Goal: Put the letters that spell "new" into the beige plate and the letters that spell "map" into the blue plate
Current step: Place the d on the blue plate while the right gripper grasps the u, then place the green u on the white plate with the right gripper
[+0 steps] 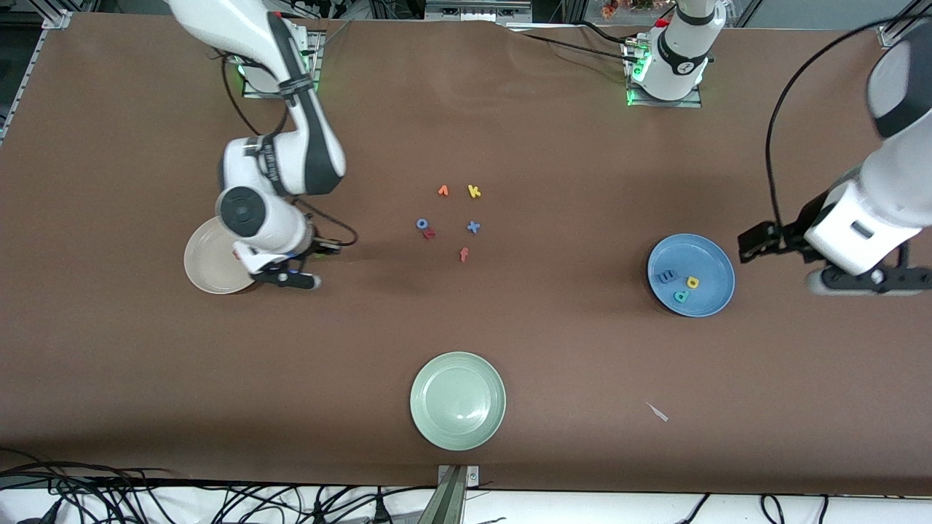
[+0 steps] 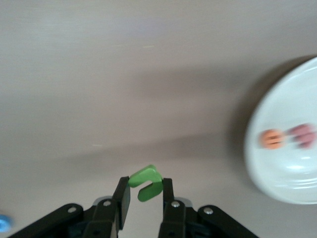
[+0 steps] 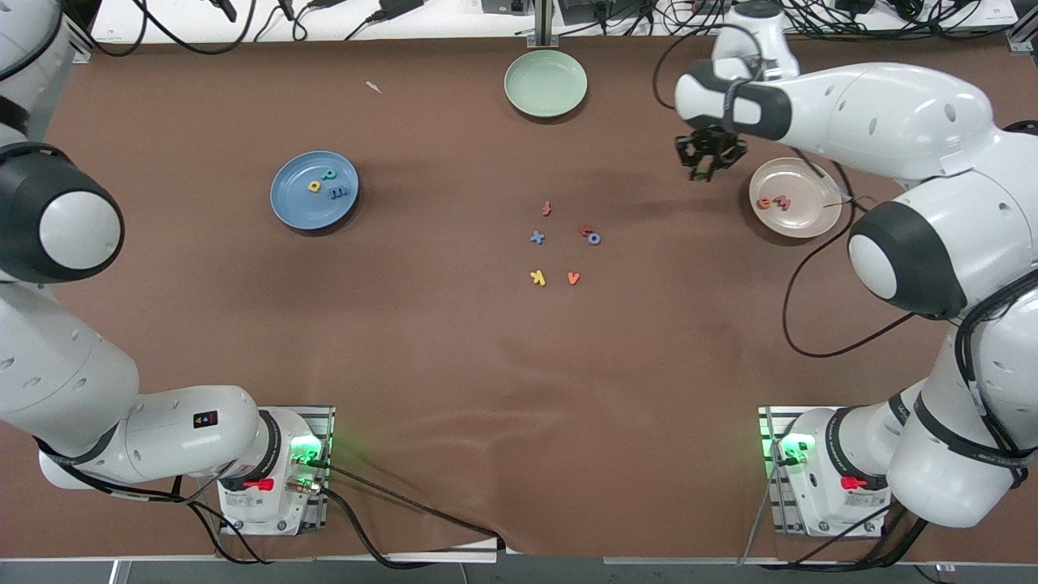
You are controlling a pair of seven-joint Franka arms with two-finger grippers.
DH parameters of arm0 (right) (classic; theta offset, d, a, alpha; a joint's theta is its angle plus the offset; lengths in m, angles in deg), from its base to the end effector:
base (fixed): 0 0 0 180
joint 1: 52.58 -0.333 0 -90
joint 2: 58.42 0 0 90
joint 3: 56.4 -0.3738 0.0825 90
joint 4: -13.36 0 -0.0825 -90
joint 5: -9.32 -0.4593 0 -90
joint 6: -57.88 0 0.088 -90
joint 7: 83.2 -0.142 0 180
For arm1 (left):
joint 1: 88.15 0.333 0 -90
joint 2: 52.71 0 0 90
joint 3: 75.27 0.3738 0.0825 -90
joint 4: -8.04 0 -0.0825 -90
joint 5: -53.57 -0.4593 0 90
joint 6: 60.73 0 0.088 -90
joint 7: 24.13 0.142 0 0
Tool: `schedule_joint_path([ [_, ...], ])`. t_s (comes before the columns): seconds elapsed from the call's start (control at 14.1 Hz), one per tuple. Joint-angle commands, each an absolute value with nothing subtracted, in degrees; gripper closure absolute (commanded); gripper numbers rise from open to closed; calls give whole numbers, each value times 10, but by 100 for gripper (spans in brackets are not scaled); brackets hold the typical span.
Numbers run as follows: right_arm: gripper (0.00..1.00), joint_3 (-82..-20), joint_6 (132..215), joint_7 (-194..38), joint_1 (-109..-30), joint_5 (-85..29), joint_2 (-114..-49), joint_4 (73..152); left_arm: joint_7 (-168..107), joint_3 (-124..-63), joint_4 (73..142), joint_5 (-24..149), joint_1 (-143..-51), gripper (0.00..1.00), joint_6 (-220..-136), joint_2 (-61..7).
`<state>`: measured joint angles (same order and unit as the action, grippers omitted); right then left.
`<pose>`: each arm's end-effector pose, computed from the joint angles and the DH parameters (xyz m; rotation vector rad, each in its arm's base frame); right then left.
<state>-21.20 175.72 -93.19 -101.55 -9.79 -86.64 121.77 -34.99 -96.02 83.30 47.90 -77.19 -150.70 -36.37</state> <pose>0.6451 0.1998 0.2357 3.0702 -0.1531 -0.3249 0.7225 -0.0729 0.6044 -3.1402 -0.0488 0.0169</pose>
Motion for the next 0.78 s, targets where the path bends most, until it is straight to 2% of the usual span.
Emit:
schedule_joint_path([
  [0.0,88,-151,1713,-810,-1016,-108,-868,1219,-341,-913,911,506,-805,0,-1501,-442],
  [0.14,88,-140,1708,-764,-979,-106,-879,1220,-340,-842,942,504,-878,0,-1526,-466],
  [0.28,88,-141,1709,-728,-945,-107,-897,1219,-333,-799,960,517,-895,0,-1538,-475],
  [0.42,86,-142,1715,-725,-929,-109,-920,1219,-306,-768,1020,540,-918,0,-1573,-511],
  [0.49,55,-143,1714,-725,-926,-111,-923,1218,-293,-769,1034,540,-918,0,-1572,-521],
  [0.57,1,-143,1708,-731,-928,-123,-921,1213,-291,-769,1038,542,-918,0,-1570,-522],
  [0.71,0,-143,1655,-729,-934,-136,-914,1177,-289,-769,1033,545,-916,0,-1550,-520],
])
